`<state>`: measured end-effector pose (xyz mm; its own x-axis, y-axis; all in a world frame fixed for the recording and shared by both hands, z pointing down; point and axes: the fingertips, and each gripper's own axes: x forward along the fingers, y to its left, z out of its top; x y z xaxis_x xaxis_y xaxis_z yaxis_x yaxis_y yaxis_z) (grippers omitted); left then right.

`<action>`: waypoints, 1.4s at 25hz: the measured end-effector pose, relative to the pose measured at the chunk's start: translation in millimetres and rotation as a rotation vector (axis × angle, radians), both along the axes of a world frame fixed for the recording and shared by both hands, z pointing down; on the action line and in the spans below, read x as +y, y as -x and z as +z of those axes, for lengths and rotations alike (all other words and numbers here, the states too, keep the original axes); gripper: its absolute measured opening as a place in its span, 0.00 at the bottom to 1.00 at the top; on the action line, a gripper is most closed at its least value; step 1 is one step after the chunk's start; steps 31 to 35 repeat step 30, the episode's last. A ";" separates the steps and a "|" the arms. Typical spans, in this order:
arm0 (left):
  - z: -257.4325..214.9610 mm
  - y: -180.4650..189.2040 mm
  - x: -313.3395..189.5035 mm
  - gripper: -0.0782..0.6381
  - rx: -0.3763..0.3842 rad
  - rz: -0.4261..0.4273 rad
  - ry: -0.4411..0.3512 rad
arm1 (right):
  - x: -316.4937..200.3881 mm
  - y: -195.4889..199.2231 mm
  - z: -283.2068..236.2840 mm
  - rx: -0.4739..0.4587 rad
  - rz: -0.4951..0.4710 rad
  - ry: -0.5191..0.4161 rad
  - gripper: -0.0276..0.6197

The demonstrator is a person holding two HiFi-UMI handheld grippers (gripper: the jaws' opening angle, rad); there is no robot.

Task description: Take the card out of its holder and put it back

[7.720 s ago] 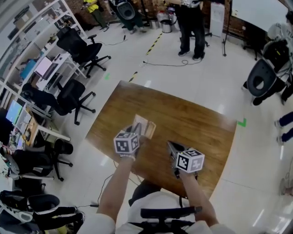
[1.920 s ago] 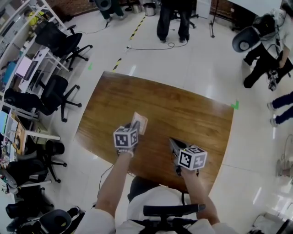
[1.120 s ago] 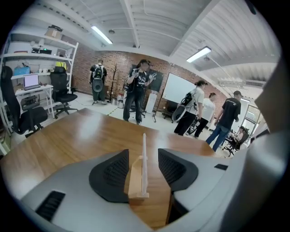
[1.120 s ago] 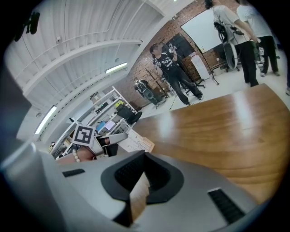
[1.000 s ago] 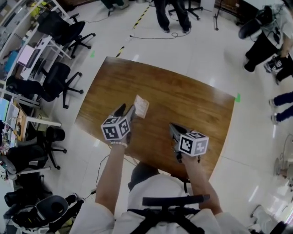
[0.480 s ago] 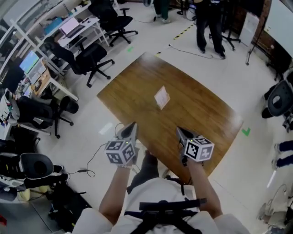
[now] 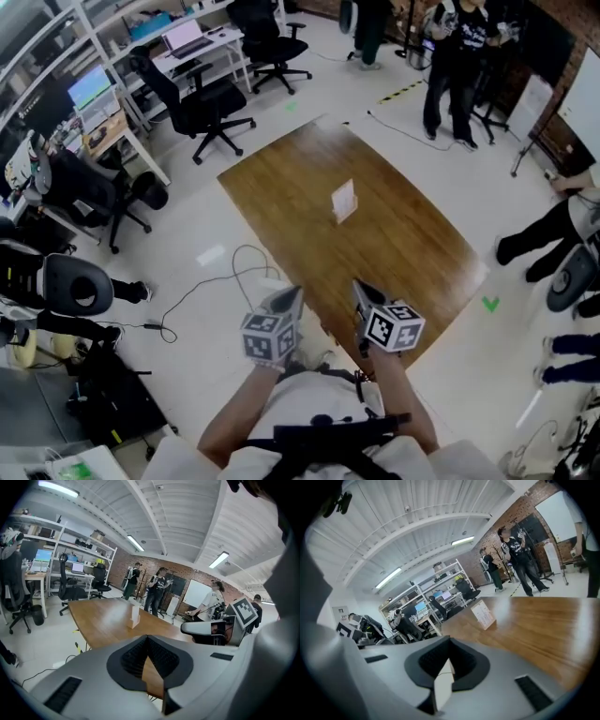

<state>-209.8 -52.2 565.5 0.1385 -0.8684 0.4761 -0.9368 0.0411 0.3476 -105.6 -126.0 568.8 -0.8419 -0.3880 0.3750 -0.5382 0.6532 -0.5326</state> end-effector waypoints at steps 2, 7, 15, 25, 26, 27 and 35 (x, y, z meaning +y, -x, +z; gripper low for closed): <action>-2.9 -1.9 2.3 0.11 0.000 0.021 -0.003 | 8.1 5.3 -4.1 -0.002 0.004 -0.013 0.06; -22.4 11.1 2.3 0.11 -0.001 0.018 -0.041 | 19.0 12.5 -23.4 0.012 0.015 -0.078 0.05; -22.5 14.7 5.3 0.11 0.017 0.037 -0.054 | 30.9 10.7 -31.5 0.025 0.036 -0.095 0.05; -21.1 12.1 -4.6 0.11 0.034 0.066 -0.042 | 25.4 12.8 -36.1 0.033 0.048 -0.095 0.05; -19.6 12.1 -4.5 0.11 0.037 0.068 -0.042 | 25.6 13.4 -34.8 0.033 0.048 -0.095 0.05; -18.7 12.0 -4.7 0.11 0.040 0.071 -0.043 | 25.5 13.8 -33.6 0.033 0.048 -0.096 0.05; -17.7 11.3 -6.2 0.11 0.048 0.078 -0.048 | 24.2 15.4 -31.7 0.036 0.048 -0.098 0.05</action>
